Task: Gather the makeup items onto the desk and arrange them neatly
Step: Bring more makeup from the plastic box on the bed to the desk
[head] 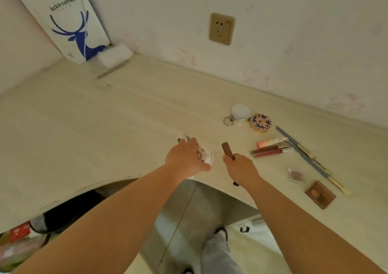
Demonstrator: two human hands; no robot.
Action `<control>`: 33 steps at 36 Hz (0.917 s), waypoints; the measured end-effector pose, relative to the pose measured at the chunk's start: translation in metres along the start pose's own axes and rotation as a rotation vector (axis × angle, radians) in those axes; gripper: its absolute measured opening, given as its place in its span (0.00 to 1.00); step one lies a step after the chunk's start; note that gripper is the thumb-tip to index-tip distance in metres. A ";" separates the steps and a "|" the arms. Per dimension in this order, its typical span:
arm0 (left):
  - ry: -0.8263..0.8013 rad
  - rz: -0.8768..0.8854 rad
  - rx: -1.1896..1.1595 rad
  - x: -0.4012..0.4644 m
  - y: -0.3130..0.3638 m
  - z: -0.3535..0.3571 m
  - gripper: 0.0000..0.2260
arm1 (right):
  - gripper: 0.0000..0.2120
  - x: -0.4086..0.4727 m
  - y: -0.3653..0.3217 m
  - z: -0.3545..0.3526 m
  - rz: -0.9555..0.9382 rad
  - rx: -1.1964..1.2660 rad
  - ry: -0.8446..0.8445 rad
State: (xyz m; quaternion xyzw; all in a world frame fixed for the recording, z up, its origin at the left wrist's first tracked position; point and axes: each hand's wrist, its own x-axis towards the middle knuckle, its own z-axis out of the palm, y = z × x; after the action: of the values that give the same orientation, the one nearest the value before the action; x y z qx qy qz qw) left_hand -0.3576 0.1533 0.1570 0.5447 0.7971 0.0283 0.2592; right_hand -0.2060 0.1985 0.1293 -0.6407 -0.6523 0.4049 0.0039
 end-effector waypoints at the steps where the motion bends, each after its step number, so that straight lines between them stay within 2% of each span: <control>1: -0.007 -0.002 0.000 0.009 0.004 0.000 0.36 | 0.15 0.010 0.000 -0.003 0.001 -0.003 -0.007; 9: -0.062 -0.011 0.027 0.074 0.032 0.008 0.35 | 0.13 0.074 0.004 -0.023 0.035 0.018 -0.072; 14: -0.089 0.011 0.071 0.101 0.042 0.013 0.34 | 0.16 0.097 0.004 -0.028 0.083 0.076 -0.084; 20: -0.098 0.059 0.112 0.128 0.045 0.013 0.34 | 0.11 0.114 -0.001 -0.033 0.088 -0.003 -0.153; 33: -0.157 0.178 0.251 0.170 0.042 0.001 0.33 | 0.14 0.138 -0.007 -0.038 0.195 -0.080 -0.062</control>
State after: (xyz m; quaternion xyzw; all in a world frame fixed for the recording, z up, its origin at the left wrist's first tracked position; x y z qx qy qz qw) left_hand -0.3673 0.3200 0.1051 0.6415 0.7204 -0.0913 0.2472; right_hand -0.2165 0.3354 0.0874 -0.6879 -0.6024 0.3967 -0.0813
